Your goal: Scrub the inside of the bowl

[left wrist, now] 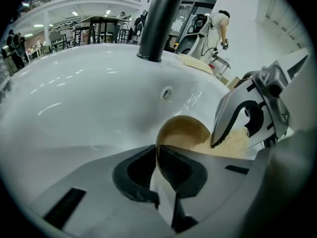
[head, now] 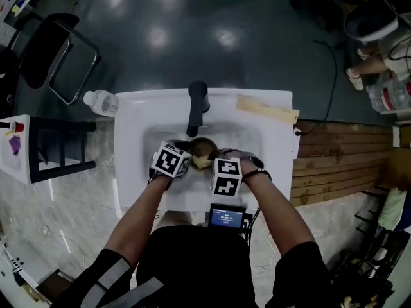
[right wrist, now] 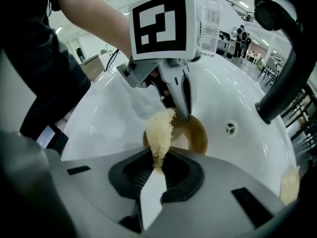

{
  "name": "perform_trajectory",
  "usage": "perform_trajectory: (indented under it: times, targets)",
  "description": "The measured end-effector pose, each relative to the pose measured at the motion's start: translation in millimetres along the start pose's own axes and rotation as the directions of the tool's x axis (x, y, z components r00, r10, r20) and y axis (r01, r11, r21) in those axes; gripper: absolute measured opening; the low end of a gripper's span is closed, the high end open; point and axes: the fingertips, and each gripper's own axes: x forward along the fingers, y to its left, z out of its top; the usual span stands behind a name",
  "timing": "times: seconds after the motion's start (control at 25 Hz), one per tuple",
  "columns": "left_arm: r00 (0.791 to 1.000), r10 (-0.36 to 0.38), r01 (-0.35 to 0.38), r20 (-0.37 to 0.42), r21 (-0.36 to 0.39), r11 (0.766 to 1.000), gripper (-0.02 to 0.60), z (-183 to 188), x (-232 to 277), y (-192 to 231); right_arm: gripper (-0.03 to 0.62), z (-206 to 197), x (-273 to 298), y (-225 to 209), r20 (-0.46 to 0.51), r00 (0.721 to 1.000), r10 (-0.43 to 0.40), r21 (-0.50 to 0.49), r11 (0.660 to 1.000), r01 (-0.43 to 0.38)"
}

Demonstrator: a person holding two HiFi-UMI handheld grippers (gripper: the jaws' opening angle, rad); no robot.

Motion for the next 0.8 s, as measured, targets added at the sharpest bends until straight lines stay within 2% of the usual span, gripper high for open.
perform_trajectory:
  times: [0.16, 0.48, 0.6, 0.8]
  targets:
    - [1.000, -0.008, 0.008, 0.000, -0.001, 1.000, 0.025, 0.1, -0.5, -1.5, 0.040, -6.7, -5.5, -17.0, -0.021, 0.998, -0.063, 0.030, 0.998, 0.064]
    - [1.000, -0.014, 0.014, 0.005, 0.010, 1.000, 0.026, 2.2, -2.4, -4.3, 0.040, -9.9, -5.5, -52.3, -0.034, 0.984, -0.173, 0.178, 0.968, 0.176]
    - [1.000, -0.015, 0.015, 0.006, 0.008, 1.000, 0.026, 1.9, -1.7, -4.0, 0.040, -6.3, 0.0, -61.2, -0.042, 0.981, -0.190, 0.241, 0.951, 0.195]
    - [1.000, -0.016, 0.016, 0.012, -0.009, 1.000, 0.026, 1.6, -2.0, -3.7, 0.040, 2.9, 14.5, -60.2, -0.059, 0.982, -0.178, 0.268, 0.945, 0.187]
